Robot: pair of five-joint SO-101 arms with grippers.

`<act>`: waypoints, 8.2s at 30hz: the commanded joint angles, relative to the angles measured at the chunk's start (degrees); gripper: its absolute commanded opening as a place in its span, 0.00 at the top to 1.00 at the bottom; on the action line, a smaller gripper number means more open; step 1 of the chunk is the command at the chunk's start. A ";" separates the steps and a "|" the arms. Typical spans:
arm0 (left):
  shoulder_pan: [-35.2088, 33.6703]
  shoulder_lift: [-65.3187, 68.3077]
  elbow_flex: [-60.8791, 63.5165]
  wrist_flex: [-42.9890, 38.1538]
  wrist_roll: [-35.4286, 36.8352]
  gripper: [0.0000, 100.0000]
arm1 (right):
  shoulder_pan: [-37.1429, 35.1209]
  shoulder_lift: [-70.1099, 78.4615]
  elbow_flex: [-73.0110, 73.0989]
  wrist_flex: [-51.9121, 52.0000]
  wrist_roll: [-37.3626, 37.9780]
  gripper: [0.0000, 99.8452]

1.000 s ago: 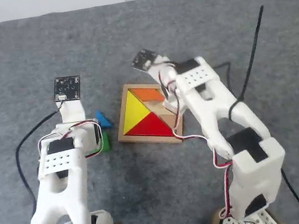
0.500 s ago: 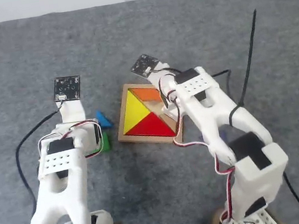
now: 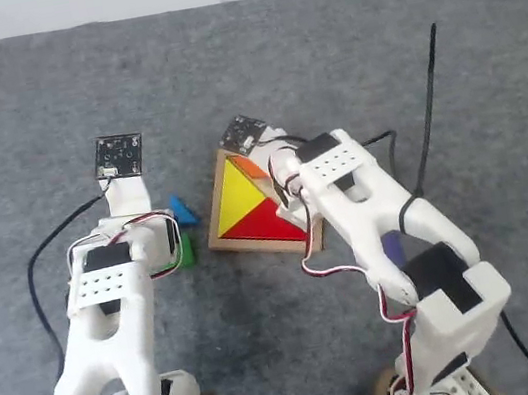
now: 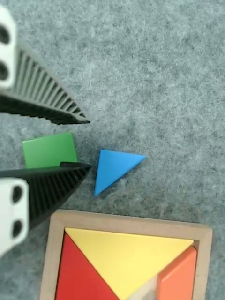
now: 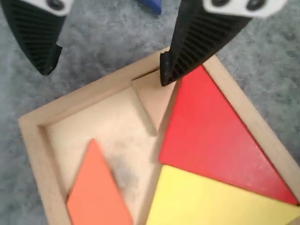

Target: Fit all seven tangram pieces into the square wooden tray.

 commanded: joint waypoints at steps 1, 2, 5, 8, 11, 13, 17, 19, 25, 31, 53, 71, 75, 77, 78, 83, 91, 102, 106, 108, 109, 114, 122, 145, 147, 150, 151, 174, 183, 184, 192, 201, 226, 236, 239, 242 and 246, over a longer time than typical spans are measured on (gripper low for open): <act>0.44 -0.09 -0.48 -1.23 -0.62 0.87 | 1.98 -3.47 0.70 -3.65 0.00 0.65; 0.44 -0.09 -0.48 -1.23 -0.62 0.87 | 2.33 -3.03 0.79 -3.91 0.00 0.65; 0.44 -0.09 -0.48 -1.23 -0.62 0.87 | 3.56 0.31 -1.49 -3.91 0.09 0.65; 0.44 -0.09 -0.48 -1.23 -0.62 0.87 | 5.32 4.97 -5.10 -3.56 0.09 0.65; 0.44 -0.09 -0.48 -1.23 -0.62 0.87 | 7.08 8.48 -8.26 -3.56 0.09 0.65; 0.44 -0.09 -0.48 -1.23 -0.62 0.87 | 7.60 9.63 -9.85 -3.47 -0.09 0.65; 0.44 -0.09 -0.48 -1.23 -0.62 0.87 | 5.67 10.24 -10.55 -3.47 -0.35 0.65; 0.44 -0.09 -0.48 -1.23 -0.62 0.87 | 3.21 10.24 -10.02 -3.47 -0.44 0.65; 0.44 -0.09 -0.48 -1.23 -0.62 0.87 | 0.04 9.89 -8.79 -3.47 -0.44 0.65; 0.44 -0.09 -0.48 -1.23 -0.62 0.87 | -0.31 10.07 -9.93 -3.82 -0.44 0.65; 0.44 -0.09 -0.48 -1.23 -0.62 0.87 | 5.93 12.26 -12.22 3.65 -4.22 0.65; 0.35 -0.09 -0.48 -1.23 -0.62 0.87 | 8.84 11.91 -9.49 9.36 -5.63 0.65; 0.44 -0.09 -0.48 -1.23 -0.62 0.87 | 7.16 12.00 -10.37 9.01 -5.63 0.65; 0.44 -0.09 -0.48 -1.23 -0.62 0.87 | 5.93 12.44 -12.13 7.69 -5.63 0.65; 0.44 -0.09 -0.48 -1.23 -0.62 0.87 | 5.23 12.44 -12.66 6.73 -5.63 0.65; 0.44 -0.09 -0.48 -1.23 -0.62 0.87 | -0.22 12.44 -12.57 4.70 -5.63 0.65; 0.44 -0.09 -0.48 -1.23 -0.62 0.87 | -3.38 9.19 -14.86 3.30 -9.85 0.65; 0.44 -0.09 -0.48 -1.23 -0.62 0.87 | -5.14 6.81 -17.23 -1.45 -20.75 0.65; 0.44 -0.09 -0.48 -1.23 -0.62 0.87 | -6.20 8.48 -18.99 -3.74 -19.16 0.65; 0.44 -0.09 -0.48 -1.23 -0.62 0.87 | -6.20 9.01 -19.08 -4.70 -19.60 0.65; 0.44 -0.09 -0.48 -1.23 -0.62 0.87 | -6.20 9.10 -19.08 -4.62 -19.78 0.65; 0.44 -0.09 -0.48 -1.23 -0.62 0.87 | -5.85 7.52 -18.99 -7.16 -26.99 0.65; 0.44 -0.09 -0.48 -1.23 -0.62 0.87 | -6.11 15.08 -19.78 -9.27 -27.34 0.65; 0.44 -0.09 -0.48 -1.23 -0.62 0.87 | -7.08 17.98 -24.70 2.15 -34.64 0.90; 0.44 -0.09 -0.48 -1.23 -0.62 0.87 | -6.90 17.98 -24.53 2.33 -34.64 0.90; 0.44 -0.09 -0.48 -1.23 -0.62 0.87 | -6.11 17.36 -24.70 2.24 -34.64 0.94; 0.44 -0.09 -0.48 -1.23 -0.62 0.87 | -5.67 17.27 -24.97 1.98 -34.64 0.98; 0.44 -0.09 -0.48 -1.23 -0.62 0.87 | 1.19 8.04 -28.40 -5.49 -31.21 0.98; 0.44 -0.09 -0.48 -1.23 -0.62 0.87 | 0.75 9.19 -28.22 0.84 -26.55 0.98; 0.44 -0.09 -0.48 -1.23 -0.62 0.87 | 0.13 8.22 -28.22 1.27 -26.55 0.98; 0.53 -0.09 -0.48 -1.23 -0.62 0.87 | -6.29 -6.11 -14.24 1.54 -25.93 0.98; 0.53 -0.09 -0.48 -1.23 -0.62 0.87 | -3.56 -8.04 -0.44 -11.65 -23.47 0.98; 2.90 -0.09 0.57 -1.41 -0.70 0.87 | 0.48 8.66 -22.15 -12.79 -20.92 0.98; 2.64 -0.09 0.57 -1.41 -0.70 0.87 | 2.07 11.03 -21.89 -9.01 -20.57 0.98; 2.55 -0.09 0.48 -1.41 -0.70 0.87 | 3.38 12.44 -21.89 -4.53 -20.57 0.98; 2.55 -0.09 0.48 -1.41 -0.70 0.87 | 3.47 14.20 -21.89 -4.00 -20.57 0.98; 2.55 -0.09 0.48 -1.41 -0.70 0.87 | 1.80 16.57 -22.07 -6.46 -20.48 0.98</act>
